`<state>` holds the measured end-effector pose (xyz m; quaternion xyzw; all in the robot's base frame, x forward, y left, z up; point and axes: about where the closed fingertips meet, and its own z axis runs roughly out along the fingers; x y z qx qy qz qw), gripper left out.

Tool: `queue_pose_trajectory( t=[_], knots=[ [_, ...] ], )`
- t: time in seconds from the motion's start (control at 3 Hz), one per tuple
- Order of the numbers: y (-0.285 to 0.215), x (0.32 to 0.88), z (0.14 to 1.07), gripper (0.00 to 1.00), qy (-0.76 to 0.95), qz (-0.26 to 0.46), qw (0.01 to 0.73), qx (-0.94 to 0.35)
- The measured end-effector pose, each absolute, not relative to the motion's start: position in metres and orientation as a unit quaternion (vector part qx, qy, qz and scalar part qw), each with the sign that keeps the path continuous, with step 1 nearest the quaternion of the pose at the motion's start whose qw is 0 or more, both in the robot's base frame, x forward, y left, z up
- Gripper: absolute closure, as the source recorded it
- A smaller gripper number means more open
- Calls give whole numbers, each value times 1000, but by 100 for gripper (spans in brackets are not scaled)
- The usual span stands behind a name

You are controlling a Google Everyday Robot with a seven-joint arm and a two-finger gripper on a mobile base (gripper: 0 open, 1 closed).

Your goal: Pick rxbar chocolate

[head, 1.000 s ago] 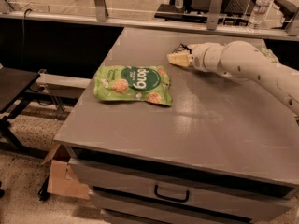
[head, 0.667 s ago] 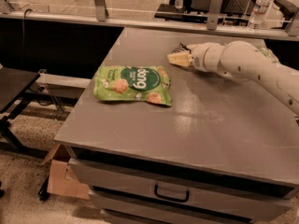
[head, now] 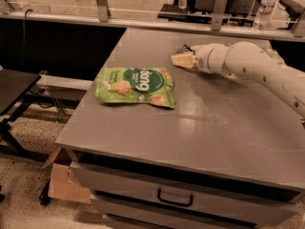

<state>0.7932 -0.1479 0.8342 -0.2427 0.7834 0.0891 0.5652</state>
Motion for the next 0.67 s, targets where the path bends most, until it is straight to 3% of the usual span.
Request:
queue_pose_trajectory(
  t=[0.67],
  knots=[
    [-148, 793, 834, 100, 783, 89, 565, -243]
  ],
)
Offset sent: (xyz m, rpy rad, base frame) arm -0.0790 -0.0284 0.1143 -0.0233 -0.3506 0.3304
